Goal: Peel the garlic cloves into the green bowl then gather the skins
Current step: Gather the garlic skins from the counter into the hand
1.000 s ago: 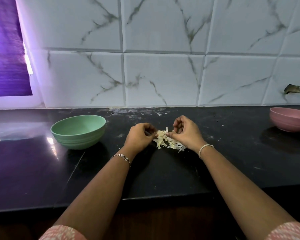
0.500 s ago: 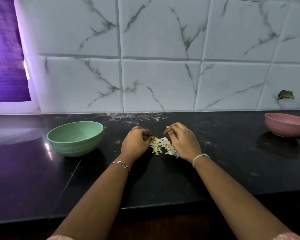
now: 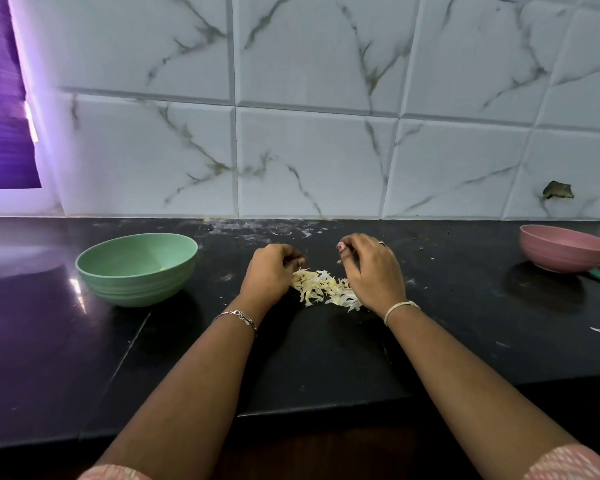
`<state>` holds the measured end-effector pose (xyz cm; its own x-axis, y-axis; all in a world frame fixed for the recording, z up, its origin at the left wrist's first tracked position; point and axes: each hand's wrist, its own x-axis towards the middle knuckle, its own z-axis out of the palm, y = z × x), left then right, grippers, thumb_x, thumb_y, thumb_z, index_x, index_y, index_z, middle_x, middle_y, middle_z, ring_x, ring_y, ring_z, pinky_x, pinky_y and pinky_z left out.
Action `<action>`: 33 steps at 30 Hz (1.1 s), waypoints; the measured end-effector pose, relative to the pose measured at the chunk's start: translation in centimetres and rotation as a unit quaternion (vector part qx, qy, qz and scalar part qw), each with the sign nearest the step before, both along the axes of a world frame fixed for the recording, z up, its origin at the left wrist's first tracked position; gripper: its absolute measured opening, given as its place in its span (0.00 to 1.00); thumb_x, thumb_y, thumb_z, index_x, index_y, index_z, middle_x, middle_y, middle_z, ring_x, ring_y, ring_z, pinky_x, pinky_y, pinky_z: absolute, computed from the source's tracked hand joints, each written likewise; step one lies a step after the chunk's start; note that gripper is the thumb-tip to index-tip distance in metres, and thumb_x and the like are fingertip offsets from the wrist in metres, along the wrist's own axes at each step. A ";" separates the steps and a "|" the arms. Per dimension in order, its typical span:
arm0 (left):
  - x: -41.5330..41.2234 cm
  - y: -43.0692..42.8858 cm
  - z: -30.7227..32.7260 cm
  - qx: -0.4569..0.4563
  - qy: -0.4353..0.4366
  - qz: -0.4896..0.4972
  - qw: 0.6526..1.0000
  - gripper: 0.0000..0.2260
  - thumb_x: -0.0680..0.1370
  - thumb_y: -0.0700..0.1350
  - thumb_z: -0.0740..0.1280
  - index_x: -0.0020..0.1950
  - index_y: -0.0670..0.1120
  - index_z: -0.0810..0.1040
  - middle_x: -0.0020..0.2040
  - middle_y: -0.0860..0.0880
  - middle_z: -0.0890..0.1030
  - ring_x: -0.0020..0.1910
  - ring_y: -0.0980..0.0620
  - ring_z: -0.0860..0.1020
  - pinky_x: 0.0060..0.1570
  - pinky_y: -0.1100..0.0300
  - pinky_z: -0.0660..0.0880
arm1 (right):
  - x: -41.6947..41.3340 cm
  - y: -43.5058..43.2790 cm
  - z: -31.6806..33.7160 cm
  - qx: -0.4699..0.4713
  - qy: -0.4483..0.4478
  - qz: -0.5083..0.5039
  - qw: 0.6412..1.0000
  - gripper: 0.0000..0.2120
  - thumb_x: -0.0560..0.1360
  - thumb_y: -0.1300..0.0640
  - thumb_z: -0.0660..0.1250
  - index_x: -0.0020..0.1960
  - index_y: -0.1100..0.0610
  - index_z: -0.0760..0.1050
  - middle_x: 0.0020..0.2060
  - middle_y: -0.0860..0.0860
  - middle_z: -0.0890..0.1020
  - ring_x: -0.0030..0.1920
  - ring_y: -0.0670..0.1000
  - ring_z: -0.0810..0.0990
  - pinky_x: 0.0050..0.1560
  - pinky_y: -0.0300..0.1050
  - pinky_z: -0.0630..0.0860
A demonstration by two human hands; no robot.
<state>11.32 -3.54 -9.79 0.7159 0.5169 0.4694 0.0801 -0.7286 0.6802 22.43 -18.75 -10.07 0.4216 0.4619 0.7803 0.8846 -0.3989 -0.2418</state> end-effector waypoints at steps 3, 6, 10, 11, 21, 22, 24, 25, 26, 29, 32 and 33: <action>0.2 -0.2 0.2 0.035 0.014 -0.010 0.999 0.07 0.79 0.42 0.68 0.55 0.45 0.83 0.49 0.51 0.82 0.45 0.56 0.78 0.52 0.59 0.77 | 0.5 -0.1 0.0 0.002 0.010 0.007 1.000 0.20 0.82 0.44 0.51 0.48 0.56 0.77 0.43 0.49 0.81 0.45 0.52 0.78 0.49 0.50 0.73; 0.1 -0.1 0.5 0.011 -0.009 0.000 1.000 0.04 0.73 0.41 0.74 0.46 0.48 0.84 0.40 0.56 0.80 0.40 0.60 0.79 0.48 0.61 0.78 | 0.8 -0.3 0.1 0.016 0.029 0.018 0.999 0.28 0.80 0.40 0.44 0.47 0.55 0.77 0.42 0.48 0.81 0.45 0.50 0.78 0.50 0.48 0.73; -0.1 0.1 0.3 -0.010 0.002 0.001 1.000 0.09 0.68 0.42 0.79 0.38 0.49 0.80 0.36 0.55 0.83 0.37 0.59 0.81 0.41 0.60 0.81 | 0.8 -0.4 0.1 0.038 0.088 0.031 0.995 0.29 0.81 0.38 0.43 0.45 0.53 0.78 0.42 0.46 0.82 0.46 0.48 0.79 0.51 0.47 0.73; 0.0 0.2 0.1 -0.012 0.011 0.002 1.000 0.08 0.68 0.43 0.79 0.39 0.49 0.80 0.37 0.55 0.83 0.38 0.60 0.81 0.40 0.61 0.81 | 0.9 -0.3 0.1 0.038 0.130 0.033 0.990 0.31 0.81 0.36 0.43 0.46 0.53 0.79 0.44 0.46 0.82 0.47 0.48 0.80 0.52 0.47 0.74; 0.2 0.8 -0.5 -0.043 0.069 0.037 0.996 0.27 0.83 0.59 0.45 0.63 0.43 0.75 0.57 0.43 0.80 0.57 0.46 0.76 0.56 0.54 0.70 | 4.4 0.9 0.6 -0.140 0.473 0.011 0.870 0.55 0.59 0.17 0.31 0.76 0.43 0.62 0.75 0.46 0.66 0.78 0.53 0.54 0.76 0.61 0.45; 0.3 0.9 -0.6 -0.040 0.109 0.036 0.993 0.29 0.82 0.60 0.43 0.70 0.44 0.71 0.65 0.43 0.76 0.65 0.43 0.72 0.63 0.52 0.67 | 4.5 1.1 0.7 -0.164 0.464 0.019 0.871 0.53 0.61 0.18 0.31 0.76 0.42 0.61 0.75 0.46 0.65 0.78 0.53 0.52 0.76 0.61 0.43; 0.6 1.2 -1.0 0.003 0.198 0.025 0.980 0.30 0.82 0.61 0.39 0.78 0.46 0.58 0.76 0.45 0.64 0.75 0.43 0.61 0.74 0.47 0.56 | 4.1 1.2 0.8 -0.170 0.459 0.072 0.869 0.43 0.72 0.28 0.31 0.75 0.46 0.63 0.72 0.44 0.69 0.78 0.50 0.52 0.75 0.57 0.42; 0.8 1.1 -1.2 0.044 0.233 0.010 0.972 0.31 0.81 0.61 0.38 0.79 0.46 0.55 0.77 0.46 0.60 0.77 0.45 0.57 0.75 0.46 0.51 | 3.7 1.0 0.9 -0.167 0.461 0.102 0.865 0.39 0.76 0.33 0.31 0.75 0.47 0.65 0.70 0.43 0.72 0.77 0.49 0.53 0.75 0.57 0.42; 1.0 1.0 -1.3 0.075 0.254 -0.013 0.964 0.30 0.81 0.60 0.37 0.79 0.46 0.53 0.78 0.47 0.58 0.77 0.47 0.55 0.75 0.47 0.48 | 3.2 0.5 1.1 -0.164 0.468 0.130 0.858 0.37 0.78 0.36 0.30 0.74 0.47 0.67 0.67 0.42 0.75 0.77 0.48 0.55 0.75 0.57 0.43; 1.3 -0.3 -1.3 0.074 0.248 -0.084 0.962 0.27 0.83 0.58 0.40 0.79 0.48 0.53 0.77 0.48 0.61 0.77 0.50 0.58 0.76 0.52 0.49 | 2.6 -0.6 0.9 -0.111 0.499 0.195 0.837 0.37 0.80 0.38 0.31 0.69 0.48 0.73 0.58 0.44 0.82 0.73 0.48 0.64 0.75 0.57 0.48; 0.9 -0.7 -1.2 -0.027 0.175 -0.120 0.977 0.25 0.82 0.60 0.44 0.77 0.53 0.61 0.73 0.51 0.69 0.72 0.52 0.67 0.72 0.53 0.61 | 2.2 -1.5 0.8 0.027 0.526 0.211 0.823 0.38 0.80 0.39 0.33 0.64 0.53 0.77 0.54 0.48 0.84 0.67 0.46 0.74 0.74 0.51 0.58; 0.5 -0.6 -0.9 -0.087 0.138 -0.126 0.978 0.25 0.81 0.61 0.45 0.76 0.56 0.63 0.73 0.52 0.69 0.71 0.54 0.67 0.71 0.54 0.63 | 2.0 -1.8 0.8 0.084 0.527 0.196 0.823 0.38 0.80 0.39 0.35 0.62 0.55 0.78 0.54 0.49 0.85 0.64 0.45 0.76 0.74 0.50 0.61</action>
